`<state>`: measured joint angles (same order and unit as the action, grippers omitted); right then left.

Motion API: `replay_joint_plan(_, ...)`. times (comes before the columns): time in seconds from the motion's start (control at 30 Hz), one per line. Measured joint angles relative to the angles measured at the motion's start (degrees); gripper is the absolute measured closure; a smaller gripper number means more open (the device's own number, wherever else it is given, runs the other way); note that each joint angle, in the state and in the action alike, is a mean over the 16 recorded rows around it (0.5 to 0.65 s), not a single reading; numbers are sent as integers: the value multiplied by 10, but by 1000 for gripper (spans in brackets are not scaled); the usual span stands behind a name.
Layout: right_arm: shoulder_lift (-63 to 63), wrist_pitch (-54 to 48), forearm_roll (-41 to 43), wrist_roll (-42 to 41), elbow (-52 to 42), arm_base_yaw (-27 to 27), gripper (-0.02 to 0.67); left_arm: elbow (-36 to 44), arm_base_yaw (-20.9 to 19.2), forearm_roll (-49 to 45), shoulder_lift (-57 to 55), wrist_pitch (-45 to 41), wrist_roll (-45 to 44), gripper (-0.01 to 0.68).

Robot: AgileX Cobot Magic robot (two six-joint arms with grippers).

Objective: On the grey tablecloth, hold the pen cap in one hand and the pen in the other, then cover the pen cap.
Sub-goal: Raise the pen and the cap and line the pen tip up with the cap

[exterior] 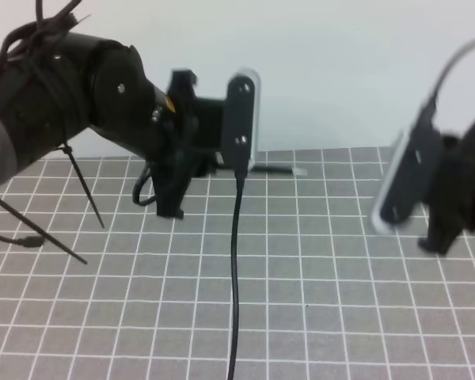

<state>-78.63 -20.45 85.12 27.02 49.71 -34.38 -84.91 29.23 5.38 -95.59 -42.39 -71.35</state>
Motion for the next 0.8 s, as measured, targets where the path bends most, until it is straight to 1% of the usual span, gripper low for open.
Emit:
replay_joint_plan(0.13,38,20,99,104,-76,-8,645,0,-4,37,-4,-6,-10,630)
replay_joint_plan(0.2,50,29,130,133,-99,-10,645,0,-4,53,-6,-9,-9,630)
replay_joint_plan(0.27,57,31,150,144,-115,-10,645,0,-3,67,-9,-11,-5,630)
replay_joint_plan(0.43,57,4,175,126,-129,-10,645,0,4,79,-18,-9,22,630)
replay_joint_plan(0.8,36,-17,186,39,-101,-11,646,0,25,33,-46,13,101,630)
